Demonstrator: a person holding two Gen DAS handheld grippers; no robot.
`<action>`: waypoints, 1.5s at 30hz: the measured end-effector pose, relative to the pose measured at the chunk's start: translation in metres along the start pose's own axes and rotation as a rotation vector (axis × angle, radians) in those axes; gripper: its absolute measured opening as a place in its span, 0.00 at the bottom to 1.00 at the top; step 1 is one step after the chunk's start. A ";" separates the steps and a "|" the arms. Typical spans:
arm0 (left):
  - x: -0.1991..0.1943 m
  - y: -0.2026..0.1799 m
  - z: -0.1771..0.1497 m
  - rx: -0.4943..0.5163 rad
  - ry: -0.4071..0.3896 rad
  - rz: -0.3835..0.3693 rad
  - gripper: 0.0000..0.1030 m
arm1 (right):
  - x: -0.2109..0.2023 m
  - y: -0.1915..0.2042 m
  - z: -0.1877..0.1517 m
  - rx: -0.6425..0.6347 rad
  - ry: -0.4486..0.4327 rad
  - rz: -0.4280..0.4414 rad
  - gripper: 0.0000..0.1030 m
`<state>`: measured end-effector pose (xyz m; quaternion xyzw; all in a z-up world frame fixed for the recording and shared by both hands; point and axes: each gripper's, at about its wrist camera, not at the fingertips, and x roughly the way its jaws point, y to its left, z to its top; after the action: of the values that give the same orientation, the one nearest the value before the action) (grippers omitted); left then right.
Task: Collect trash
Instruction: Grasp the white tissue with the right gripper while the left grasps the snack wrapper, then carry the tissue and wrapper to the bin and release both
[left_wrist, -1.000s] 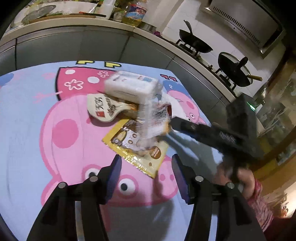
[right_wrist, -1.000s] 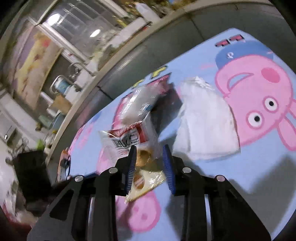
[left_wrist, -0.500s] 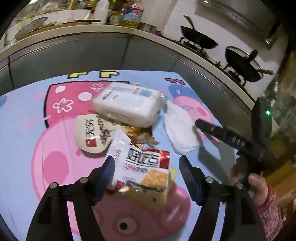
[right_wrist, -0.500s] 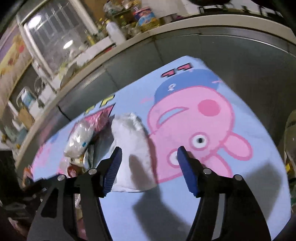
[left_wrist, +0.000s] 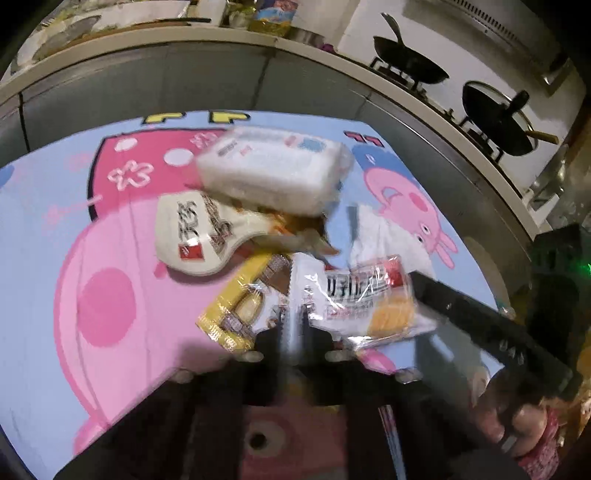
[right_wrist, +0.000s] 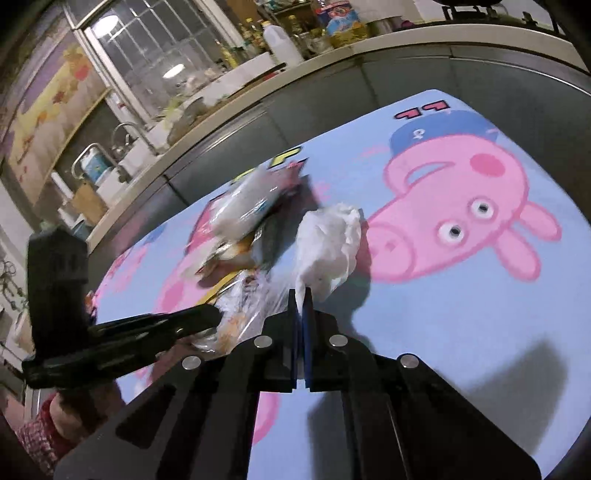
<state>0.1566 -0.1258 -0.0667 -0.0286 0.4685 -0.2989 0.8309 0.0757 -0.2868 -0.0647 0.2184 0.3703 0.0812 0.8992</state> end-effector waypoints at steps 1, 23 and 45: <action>-0.003 -0.003 -0.002 0.005 -0.005 -0.007 0.04 | -0.003 0.004 -0.005 0.005 0.000 0.012 0.02; -0.052 -0.066 -0.057 0.180 -0.020 0.012 0.40 | -0.083 -0.010 -0.070 0.084 -0.064 -0.065 0.02; 0.000 -0.121 -0.022 0.457 0.050 -0.041 0.03 | -0.109 -0.039 -0.063 0.109 -0.145 -0.071 0.02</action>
<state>0.0827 -0.2195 -0.0392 0.1581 0.4087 -0.4145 0.7976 -0.0474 -0.3341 -0.0533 0.2590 0.3155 0.0133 0.9128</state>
